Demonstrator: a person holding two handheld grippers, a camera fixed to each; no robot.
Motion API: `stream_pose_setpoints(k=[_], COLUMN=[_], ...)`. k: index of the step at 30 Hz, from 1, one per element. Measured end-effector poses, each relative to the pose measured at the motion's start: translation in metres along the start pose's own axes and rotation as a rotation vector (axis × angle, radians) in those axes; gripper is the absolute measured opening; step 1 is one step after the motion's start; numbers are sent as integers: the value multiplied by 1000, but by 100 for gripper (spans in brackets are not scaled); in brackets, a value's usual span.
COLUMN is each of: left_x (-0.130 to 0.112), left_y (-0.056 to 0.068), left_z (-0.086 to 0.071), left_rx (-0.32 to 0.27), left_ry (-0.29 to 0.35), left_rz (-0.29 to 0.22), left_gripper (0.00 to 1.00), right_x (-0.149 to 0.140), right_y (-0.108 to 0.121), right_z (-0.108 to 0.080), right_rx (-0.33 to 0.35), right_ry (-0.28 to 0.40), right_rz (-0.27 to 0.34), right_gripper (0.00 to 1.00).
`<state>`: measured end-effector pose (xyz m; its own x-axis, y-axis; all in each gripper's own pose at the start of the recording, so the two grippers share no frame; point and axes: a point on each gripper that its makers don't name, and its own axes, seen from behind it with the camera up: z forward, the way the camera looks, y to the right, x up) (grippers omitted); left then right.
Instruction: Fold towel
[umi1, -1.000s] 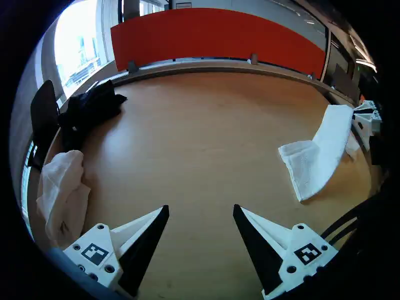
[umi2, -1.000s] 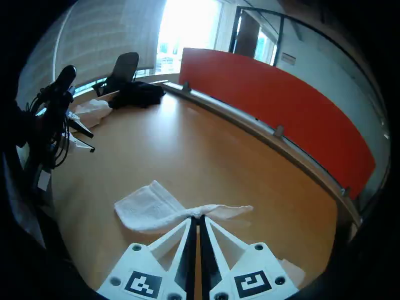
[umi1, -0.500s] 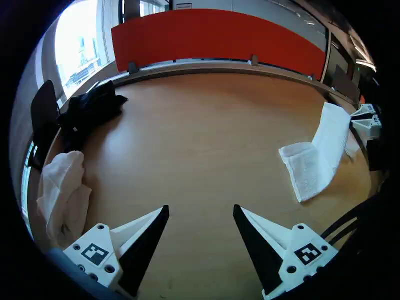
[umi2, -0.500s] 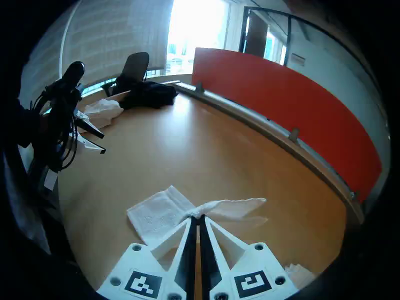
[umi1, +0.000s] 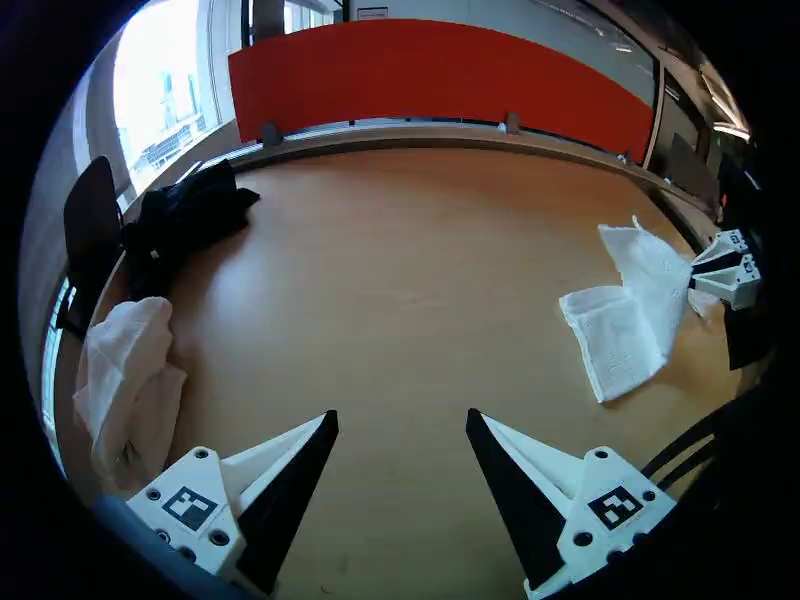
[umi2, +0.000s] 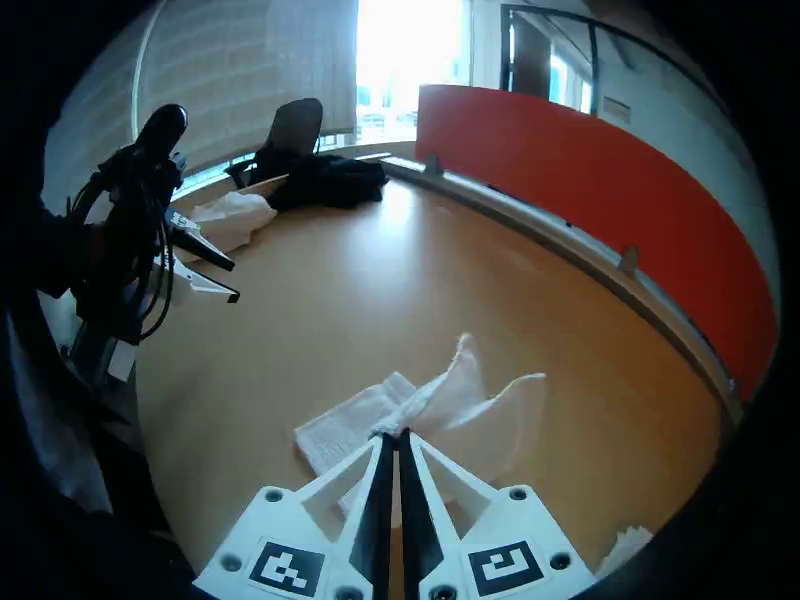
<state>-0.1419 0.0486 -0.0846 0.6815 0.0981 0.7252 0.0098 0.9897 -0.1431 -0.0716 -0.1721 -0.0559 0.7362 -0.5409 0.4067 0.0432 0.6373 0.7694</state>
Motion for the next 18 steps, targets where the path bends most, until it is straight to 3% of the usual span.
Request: stream_pose_setpoints(k=[18], left_x=[-7], left_y=[-11], left_z=[-5], left_rx=[15], left_ry=[-4], left_rz=[-14], left_gripper=[95], right_x=[-2], right_y=[-23], right_z=[22], right_rx=[52], right_ry=[-14], right_rz=[11], right_gripper=[6])
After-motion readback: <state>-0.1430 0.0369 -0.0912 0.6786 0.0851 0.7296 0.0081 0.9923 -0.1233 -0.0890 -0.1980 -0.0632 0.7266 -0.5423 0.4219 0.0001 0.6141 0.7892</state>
